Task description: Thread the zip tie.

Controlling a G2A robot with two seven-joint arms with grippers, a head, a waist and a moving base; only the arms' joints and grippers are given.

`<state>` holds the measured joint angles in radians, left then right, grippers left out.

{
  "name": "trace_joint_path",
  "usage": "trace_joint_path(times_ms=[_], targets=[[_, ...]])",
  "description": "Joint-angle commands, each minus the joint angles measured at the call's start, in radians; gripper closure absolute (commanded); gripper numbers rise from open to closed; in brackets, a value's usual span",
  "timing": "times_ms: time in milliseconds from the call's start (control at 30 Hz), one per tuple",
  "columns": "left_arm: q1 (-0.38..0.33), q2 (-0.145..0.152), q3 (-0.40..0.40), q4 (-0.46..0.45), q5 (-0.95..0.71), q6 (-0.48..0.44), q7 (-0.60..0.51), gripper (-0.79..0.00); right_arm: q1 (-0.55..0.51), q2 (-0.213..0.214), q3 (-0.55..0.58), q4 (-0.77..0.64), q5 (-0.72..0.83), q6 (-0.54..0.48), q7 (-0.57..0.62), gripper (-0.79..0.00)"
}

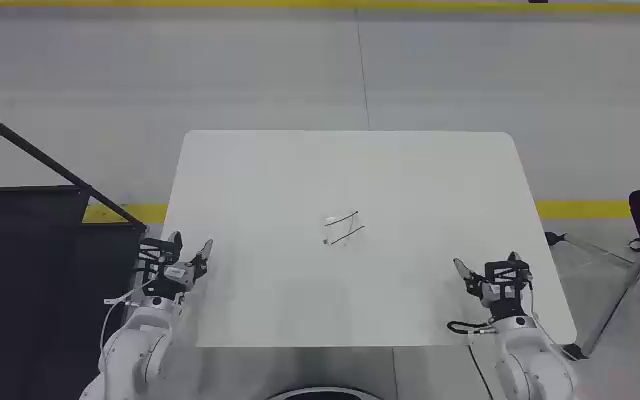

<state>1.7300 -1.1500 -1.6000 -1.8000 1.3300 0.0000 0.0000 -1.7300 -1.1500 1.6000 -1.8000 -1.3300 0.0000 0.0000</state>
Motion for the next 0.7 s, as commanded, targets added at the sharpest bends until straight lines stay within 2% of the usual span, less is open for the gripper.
trace_joint_path(times_ms=[0, 33, 200, 367, 500, 667], targets=[[0.0, 0.0, 0.0, 0.0, 0.0, 0.0, 0.0, -0.53, 0.0, 0.0, 0.0, 0.0, 0.0, 0.0, 0.0, -0.785], [-0.001, 0.0, 0.002, -0.003, 0.007, -0.002, 0.005, -0.785, 0.0, 0.0, 0.0, 0.0, 0.0, 0.0, 0.0, -0.785], [-0.005, -0.001, 0.017, -0.002, 0.049, -0.028, 0.041, -0.785, 0.015, 0.002, 0.005, -0.009, 0.006, -0.061, 0.026, -0.785], [-0.015, 0.001, 0.001, -0.022, -0.011, -0.112, 0.031, -0.785, 0.058, 0.011, 0.019, -0.032, 0.069, -0.249, 0.137, -0.785], [-0.037, 0.005, -0.033, -0.023, -0.096, -0.229, 0.024, -0.785, 0.131, 0.027, 0.034, -0.029, 0.188, -0.499, 0.327, -0.785], [-0.088, 0.014, -0.065, 0.008, -0.187, -0.381, -0.012, -0.785, 0.248, 0.037, 0.013, -0.013, 0.365, -0.615, 0.563, -0.785]])
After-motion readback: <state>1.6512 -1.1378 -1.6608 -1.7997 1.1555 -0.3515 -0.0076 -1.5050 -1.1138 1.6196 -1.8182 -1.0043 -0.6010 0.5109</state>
